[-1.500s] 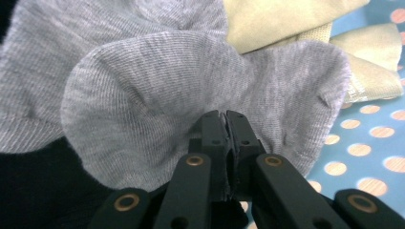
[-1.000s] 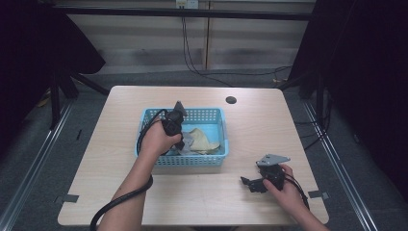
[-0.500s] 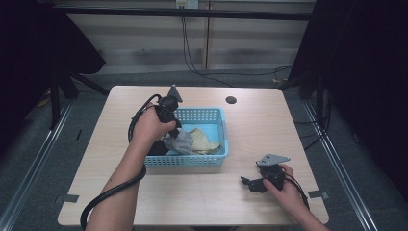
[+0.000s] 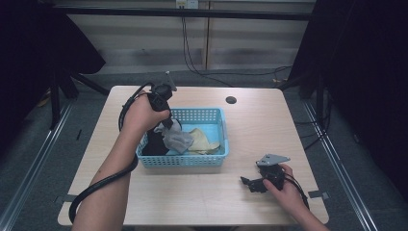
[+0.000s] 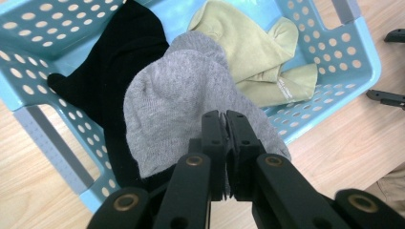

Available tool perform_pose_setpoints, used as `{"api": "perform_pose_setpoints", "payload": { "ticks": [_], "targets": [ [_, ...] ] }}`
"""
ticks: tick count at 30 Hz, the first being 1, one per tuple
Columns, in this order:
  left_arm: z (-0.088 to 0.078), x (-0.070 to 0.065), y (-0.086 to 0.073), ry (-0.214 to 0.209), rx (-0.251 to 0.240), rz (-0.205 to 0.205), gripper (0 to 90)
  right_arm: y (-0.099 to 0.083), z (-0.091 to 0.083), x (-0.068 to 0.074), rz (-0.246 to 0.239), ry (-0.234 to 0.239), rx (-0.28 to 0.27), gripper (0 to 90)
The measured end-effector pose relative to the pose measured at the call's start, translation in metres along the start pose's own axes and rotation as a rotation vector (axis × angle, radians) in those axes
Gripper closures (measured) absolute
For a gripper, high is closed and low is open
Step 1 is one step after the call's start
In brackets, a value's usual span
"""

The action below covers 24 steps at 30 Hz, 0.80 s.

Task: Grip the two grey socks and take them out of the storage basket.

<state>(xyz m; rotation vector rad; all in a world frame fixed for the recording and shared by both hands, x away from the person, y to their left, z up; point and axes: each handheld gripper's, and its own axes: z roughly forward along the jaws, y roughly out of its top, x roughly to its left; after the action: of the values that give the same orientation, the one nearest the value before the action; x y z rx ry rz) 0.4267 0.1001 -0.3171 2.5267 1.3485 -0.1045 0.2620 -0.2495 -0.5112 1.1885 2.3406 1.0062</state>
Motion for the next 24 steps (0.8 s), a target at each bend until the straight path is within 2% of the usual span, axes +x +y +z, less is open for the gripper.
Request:
{"api": "perform_pose_setpoints", "payload": {
  "ticks": [7, 14, 24],
  "targets": [
    [-0.011, 0.002, -0.002, -0.007, 0.014, -0.006, 87.0, 0.000, 0.000, 0.000, -0.003, 0.000, -0.001, 11.2],
    [-0.025, 0.008, -0.010, 0.014, 0.009, -0.021, 87.0, 0.000, 0.000, 0.000, 0.003, 0.000, 0.002, 11.2],
    [-0.045, 0.025, -0.026, 0.038, -0.016, -0.068, 87.0, 0.000, 0.000, 0.000, 0.001, -0.001, 0.001, 11.2]
  ]
}}
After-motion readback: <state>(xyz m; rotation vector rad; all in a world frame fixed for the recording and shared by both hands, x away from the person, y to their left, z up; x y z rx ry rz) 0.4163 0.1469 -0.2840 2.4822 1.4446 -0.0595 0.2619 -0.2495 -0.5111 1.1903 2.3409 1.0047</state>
